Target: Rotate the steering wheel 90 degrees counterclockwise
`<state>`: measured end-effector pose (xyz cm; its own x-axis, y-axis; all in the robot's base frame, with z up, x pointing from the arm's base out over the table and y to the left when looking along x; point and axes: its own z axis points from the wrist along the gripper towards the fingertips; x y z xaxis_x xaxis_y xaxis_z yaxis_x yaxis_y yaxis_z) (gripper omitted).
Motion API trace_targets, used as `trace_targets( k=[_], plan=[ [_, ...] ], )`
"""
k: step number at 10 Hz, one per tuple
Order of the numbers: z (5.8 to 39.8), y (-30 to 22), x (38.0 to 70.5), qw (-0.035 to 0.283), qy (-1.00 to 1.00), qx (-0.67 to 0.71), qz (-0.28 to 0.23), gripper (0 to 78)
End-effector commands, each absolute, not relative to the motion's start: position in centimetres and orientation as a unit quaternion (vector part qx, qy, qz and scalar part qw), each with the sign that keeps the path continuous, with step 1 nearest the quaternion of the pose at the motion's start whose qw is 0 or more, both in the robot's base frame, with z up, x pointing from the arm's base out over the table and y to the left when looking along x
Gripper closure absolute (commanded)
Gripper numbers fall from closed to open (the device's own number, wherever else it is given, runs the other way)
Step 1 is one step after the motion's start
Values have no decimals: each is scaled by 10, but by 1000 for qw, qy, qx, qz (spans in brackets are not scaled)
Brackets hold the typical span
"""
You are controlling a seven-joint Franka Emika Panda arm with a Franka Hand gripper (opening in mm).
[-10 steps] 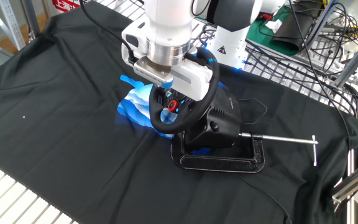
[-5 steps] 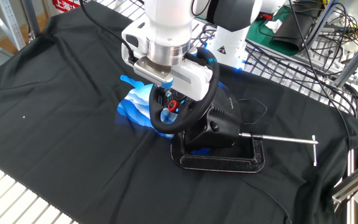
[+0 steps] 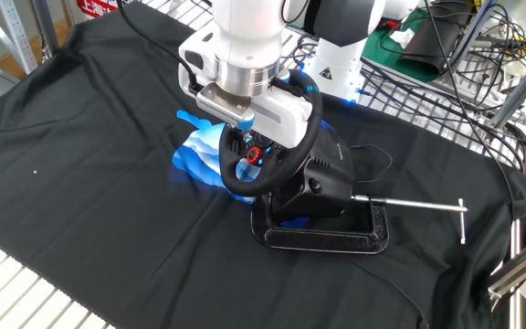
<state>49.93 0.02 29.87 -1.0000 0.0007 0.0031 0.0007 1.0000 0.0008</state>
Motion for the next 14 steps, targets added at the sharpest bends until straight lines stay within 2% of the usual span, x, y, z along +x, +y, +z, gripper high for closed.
trace_targets(
  k=[1,2,3,6,10,11,14],
  plan=[
    [299,0,499,39,-995,-88,-34,776],
    [299,0,499,39,-995,-86,-23,776],
    [299,0,499,35,-996,-78,17,776],
    [300,0,500,35,-996,-80,16,776],
    [321,22,493,30,-993,-113,31,776],
    [325,31,489,33,-992,-111,48,776],
    [328,41,484,43,-993,-97,42,776]
  ],
)
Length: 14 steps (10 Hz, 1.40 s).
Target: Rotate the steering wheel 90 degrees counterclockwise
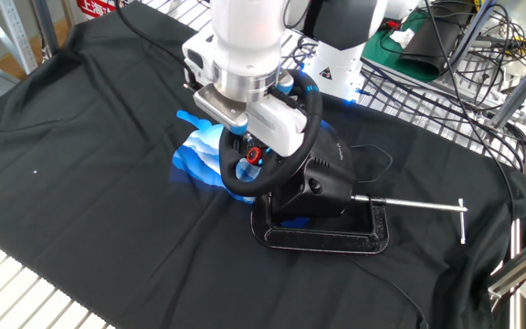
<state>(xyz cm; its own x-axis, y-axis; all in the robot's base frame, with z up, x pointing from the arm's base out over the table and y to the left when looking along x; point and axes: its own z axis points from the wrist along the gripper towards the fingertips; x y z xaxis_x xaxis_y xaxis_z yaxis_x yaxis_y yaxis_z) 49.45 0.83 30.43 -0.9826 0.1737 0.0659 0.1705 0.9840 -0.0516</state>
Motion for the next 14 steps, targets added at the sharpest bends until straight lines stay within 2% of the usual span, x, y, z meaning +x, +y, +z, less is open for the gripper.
trace_targets(
  k=[1,6,10,14],
  plan=[
    [327,45,483,47,-993,-97,38,776],
    [326,66,472,58,-993,-105,21,776],
    [319,79,464,79,-991,-103,18,776],
    [309,92,453,78,-990,-114,20,776]
  ],
)
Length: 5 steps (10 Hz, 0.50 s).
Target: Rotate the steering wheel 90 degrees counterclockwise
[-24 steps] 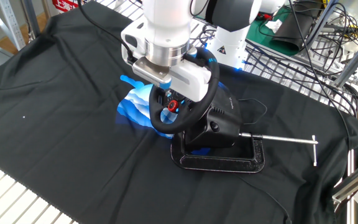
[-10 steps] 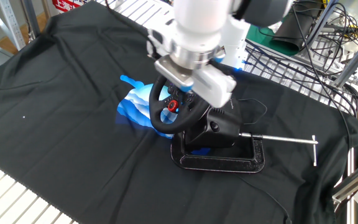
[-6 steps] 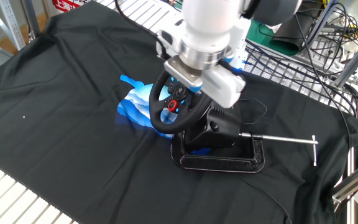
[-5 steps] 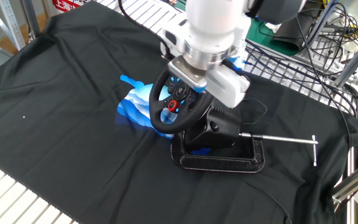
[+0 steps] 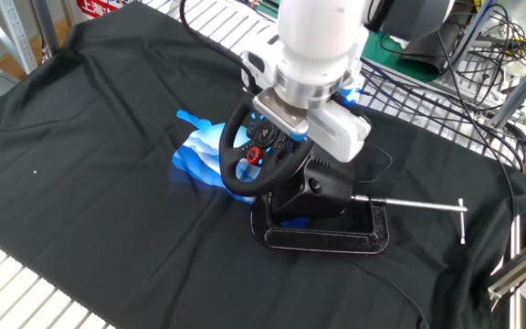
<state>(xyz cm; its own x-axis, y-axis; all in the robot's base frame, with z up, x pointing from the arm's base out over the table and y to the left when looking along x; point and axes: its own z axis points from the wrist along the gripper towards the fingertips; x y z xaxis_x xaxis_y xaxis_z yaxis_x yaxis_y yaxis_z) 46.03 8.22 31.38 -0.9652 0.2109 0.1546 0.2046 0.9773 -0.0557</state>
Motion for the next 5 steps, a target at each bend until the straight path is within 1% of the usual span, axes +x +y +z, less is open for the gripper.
trace_targets(
  k=[1,5],
  plan=[
    [305,96,450,77,-990,-118,22,776],
    [303,97,449,77,-990,-114,21,776]
  ],
)
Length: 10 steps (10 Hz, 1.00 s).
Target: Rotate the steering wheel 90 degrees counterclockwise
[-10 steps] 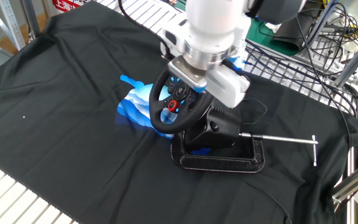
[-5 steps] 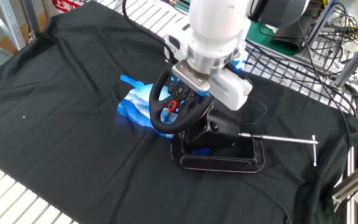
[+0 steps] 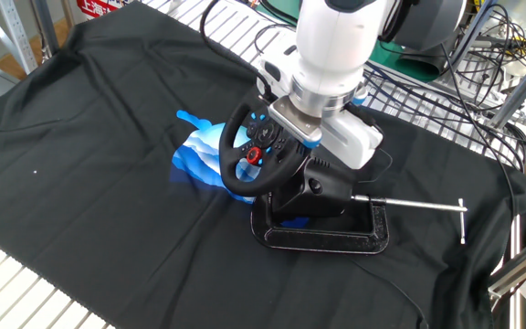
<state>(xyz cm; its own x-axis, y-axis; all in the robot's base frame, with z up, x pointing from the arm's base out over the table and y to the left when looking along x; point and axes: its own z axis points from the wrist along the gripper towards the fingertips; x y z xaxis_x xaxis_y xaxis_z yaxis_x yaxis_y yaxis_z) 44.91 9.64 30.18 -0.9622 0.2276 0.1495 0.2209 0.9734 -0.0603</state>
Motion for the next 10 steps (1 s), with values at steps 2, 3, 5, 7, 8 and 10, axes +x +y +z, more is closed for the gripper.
trace_targets(
  k=[2,3,5,7,8,10],
  plan=[
    [304,98,449,77,-990,-117,21,776],
    [305,99,448,77,-989,-121,22,776],
    [305,99,449,76,-989,-122,23,776],
    [305,99,449,77,-989,-121,24,776],
    [305,99,449,76,-989,-125,28,776],
    [305,99,449,75,-988,-130,36,776]
  ],
)
